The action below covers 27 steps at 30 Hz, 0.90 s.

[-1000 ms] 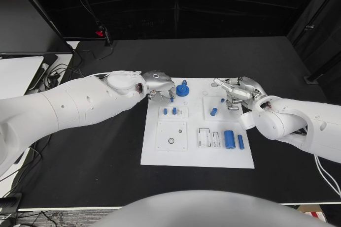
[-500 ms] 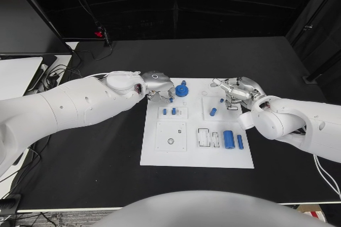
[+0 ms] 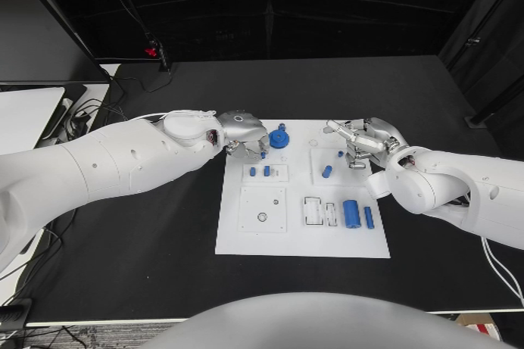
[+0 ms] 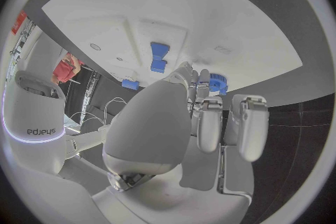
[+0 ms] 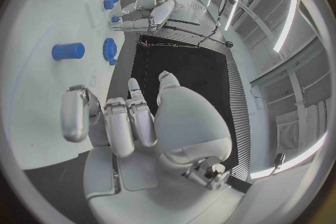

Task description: Assemble the parts on the task board

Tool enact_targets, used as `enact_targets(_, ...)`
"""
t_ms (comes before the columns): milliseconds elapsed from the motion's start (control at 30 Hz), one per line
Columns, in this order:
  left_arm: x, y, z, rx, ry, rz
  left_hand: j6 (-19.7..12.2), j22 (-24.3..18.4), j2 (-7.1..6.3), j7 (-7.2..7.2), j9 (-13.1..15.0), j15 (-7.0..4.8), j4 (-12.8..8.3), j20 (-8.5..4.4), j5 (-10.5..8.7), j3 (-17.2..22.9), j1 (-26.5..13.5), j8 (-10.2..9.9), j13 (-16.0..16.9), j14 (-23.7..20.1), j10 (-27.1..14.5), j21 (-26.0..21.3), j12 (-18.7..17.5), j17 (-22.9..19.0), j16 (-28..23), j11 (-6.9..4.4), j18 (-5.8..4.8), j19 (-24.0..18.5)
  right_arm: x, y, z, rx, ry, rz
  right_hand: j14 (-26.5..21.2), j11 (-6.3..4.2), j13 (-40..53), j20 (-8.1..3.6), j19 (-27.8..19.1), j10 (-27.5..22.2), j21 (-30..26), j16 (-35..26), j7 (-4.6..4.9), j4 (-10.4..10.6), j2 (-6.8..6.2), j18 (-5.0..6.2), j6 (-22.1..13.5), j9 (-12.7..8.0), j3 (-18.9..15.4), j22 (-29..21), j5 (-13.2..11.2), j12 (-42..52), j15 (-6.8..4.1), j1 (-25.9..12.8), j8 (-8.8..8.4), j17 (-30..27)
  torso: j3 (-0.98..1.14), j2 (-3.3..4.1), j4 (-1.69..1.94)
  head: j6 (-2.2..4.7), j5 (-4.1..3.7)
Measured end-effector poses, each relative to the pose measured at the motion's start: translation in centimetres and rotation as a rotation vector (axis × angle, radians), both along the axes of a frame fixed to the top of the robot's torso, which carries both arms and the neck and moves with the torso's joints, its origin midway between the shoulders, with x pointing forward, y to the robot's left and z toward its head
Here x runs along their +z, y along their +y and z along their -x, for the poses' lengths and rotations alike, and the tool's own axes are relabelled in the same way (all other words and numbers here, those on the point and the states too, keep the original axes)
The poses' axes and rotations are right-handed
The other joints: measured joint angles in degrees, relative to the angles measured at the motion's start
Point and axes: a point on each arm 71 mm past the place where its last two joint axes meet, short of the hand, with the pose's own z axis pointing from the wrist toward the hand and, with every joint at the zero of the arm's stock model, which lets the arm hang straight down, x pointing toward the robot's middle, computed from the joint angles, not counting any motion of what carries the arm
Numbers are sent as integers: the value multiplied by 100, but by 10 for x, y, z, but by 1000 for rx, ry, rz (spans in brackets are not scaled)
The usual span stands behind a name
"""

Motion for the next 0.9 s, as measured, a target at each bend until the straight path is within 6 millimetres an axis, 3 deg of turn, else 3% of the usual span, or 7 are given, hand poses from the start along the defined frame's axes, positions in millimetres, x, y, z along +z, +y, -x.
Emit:
enact_targets(233, 0, 0, 0, -1, 1, -1, -54, 0, -32, -28, -19, 40, 1, 9, 1, 2, -32, -66, 0, 0, 8, 0, -28, 0, 0, 8, 0, 9, 0, 0, 0, 0, 0, 0, 0, 0, 0, 0, 0, 0, 0, 0, 0, 0, 0, 0, 0, 0, 0, 0, 0, 0, 0, 0, 0, 0, -1, 1, 0, -2, 10)
enact_targets(433, -6, 1, 2, -1, 16, -12, -621, 0, -152, 163, -172, 59, 8, 51, 7, 23, -134, -299, -1, -3, -67, 0, -67, 0, 0, 82, 0, 9, 0, 0, 0, 1, 0, 0, 0, 21, 0, 0, 0, -20, 0, 0, 0, 0, 0, 0, 0, 0, 0, 0, 0, 0, 0, 0, 0, 0, -1, 2, 0, -3, 11)
enact_targets(633, -6, 5, 1, 8, 7, -10, -1297, 0, -396, 373, -313, 132, 0, 112, 39, -105, -355, -304, 18, -11, -325, 0, -99, 0, -30, 172, 0, 9, 0, 0, 0, 1, 0, 0, 0, 20, 0, 0, 0, -21, 0, 0, 0, 0, 0, 0, 0, 0, 0, 0, 0, 0, 0, 0, 0, 0, -1, 2, 0, 8, 0)
enact_targets(900, -1, 19, 2, 34, -54, 35, -1892, 0, -661, 588, -351, 242, 15, 211, 178, -369, -703, -208, 28, 5, -705, -137, -71, 0, -133, 304, 0, 6, 0, -1, 0, -1, 0, 0, 0, 21, 0, 0, 0, -20, 0, 0, 0, 0, 0, 0, 0, 0, 0, 0, 0, 0, 0, 0, 0, 0, -2, 1, 6, 18, -18)
